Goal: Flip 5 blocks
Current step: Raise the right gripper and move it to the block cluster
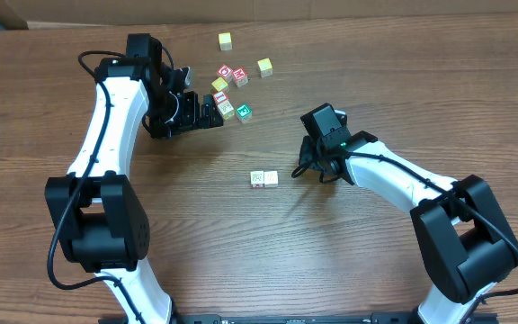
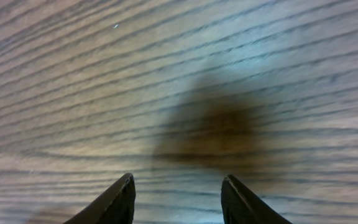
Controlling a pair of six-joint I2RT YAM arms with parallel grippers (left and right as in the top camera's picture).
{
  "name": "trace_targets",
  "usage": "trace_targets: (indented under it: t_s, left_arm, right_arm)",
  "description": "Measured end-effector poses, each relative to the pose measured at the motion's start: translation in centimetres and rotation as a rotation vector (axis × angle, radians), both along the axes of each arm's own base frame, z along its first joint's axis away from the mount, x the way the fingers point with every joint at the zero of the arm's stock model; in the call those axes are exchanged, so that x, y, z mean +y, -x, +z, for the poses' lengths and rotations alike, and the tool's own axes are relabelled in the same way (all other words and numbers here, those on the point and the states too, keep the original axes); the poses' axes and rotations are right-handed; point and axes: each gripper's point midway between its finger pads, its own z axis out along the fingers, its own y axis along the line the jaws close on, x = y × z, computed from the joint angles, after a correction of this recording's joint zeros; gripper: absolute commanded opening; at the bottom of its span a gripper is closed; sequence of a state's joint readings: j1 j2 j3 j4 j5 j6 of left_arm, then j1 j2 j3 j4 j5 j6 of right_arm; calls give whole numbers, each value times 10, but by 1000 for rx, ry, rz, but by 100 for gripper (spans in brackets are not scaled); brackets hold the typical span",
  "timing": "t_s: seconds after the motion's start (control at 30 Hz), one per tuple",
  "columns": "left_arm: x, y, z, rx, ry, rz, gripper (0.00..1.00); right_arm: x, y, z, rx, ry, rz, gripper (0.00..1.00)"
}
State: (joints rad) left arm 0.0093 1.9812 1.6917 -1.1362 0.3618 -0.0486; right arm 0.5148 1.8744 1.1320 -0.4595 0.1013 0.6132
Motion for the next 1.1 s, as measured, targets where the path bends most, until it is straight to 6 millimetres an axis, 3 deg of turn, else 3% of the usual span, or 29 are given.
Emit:
trace_targets:
  t_s: [0.3, 0.53, 0.63, 0.73, 0.87, 0.97, 1.1]
  left_arm:
    - [-2, -1, 1, 7, 17, 29, 100]
    - [-5, -1, 2, 15, 40, 51, 100]
    - [-5, -1, 2, 17, 40, 54, 100]
    - [-5, -1, 2, 20, 40, 63, 100]
    - [0, -2, 0, 32, 13, 104, 100]
    - [11, -2, -3, 43, -44, 151, 100]
    - [29, 1, -8, 71, -143, 243, 100]
  right_arm:
    - [-15, -16, 5, -74, 62, -43, 58]
    - [-52, -29, 5, -62, 66, -132, 63]
    - [-61, -31, 3, -40, 40, -150, 54]
    - [-62, -32, 2, -22, -3, -132, 53]
    - [-58, -26, 5, 35, -42, -63, 64]
    - [-46, -39, 29, 15, -87, 5, 70]
    - [-23, -79, 88, -135, -145, 78, 83]
